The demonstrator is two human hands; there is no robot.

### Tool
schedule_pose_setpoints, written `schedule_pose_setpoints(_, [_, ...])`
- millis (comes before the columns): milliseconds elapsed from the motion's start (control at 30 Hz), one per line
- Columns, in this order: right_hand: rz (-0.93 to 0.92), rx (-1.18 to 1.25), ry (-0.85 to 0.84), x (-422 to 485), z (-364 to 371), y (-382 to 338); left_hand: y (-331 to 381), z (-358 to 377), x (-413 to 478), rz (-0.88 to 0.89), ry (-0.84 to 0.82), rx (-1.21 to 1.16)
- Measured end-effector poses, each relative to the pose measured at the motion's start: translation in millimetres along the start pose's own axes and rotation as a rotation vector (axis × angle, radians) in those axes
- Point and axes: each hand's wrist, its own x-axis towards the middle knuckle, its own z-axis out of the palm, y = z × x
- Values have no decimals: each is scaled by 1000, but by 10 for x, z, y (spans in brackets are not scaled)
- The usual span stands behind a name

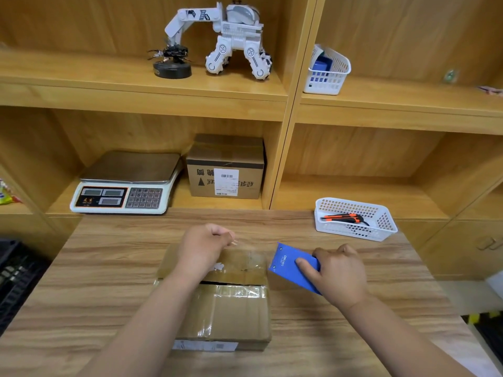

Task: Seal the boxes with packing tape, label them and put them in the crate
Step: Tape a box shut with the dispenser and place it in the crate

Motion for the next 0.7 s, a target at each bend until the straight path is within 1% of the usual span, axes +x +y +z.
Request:
schedule_pose_setpoints(67, [20,-35,59,64,-3,-89,83,92,-98,110,85,177])
schedule_pose_setpoints(133, [40,-67,84,134,-9,-157,160,195,-173,268,224,350])
schedule_pose_setpoints(200, [47,-79,113,196,11,-165,159,278,-209,435,325,476])
schedule_pose_setpoints(300, [60,-52,119,253,71,-139,42,373,-218,670,408,575])
schedule_pose_setpoints(400, [101,-2,105,290,135,-127,-39,435,-246,807,433,597])
schedule_pose_setpoints(533, [158,25,43,340,206,-221,-99,444,-214,878,511,597])
schedule_pose_setpoints(567, [162,-3,0,359,218,-228,-101,428,-221,891,530,587])
schedule_pose_setpoints(600, [170,-26,-81,364,251,-211,-90,405,-236,908,545,571])
schedule_pose_setpoints(667, [264,-18,-237,330,303,-113,-34,345,-270,907,556,526])
schedule_pose_setpoints(700, [294,-2,-247,295,330,-45,3,308,-261,876,546,497])
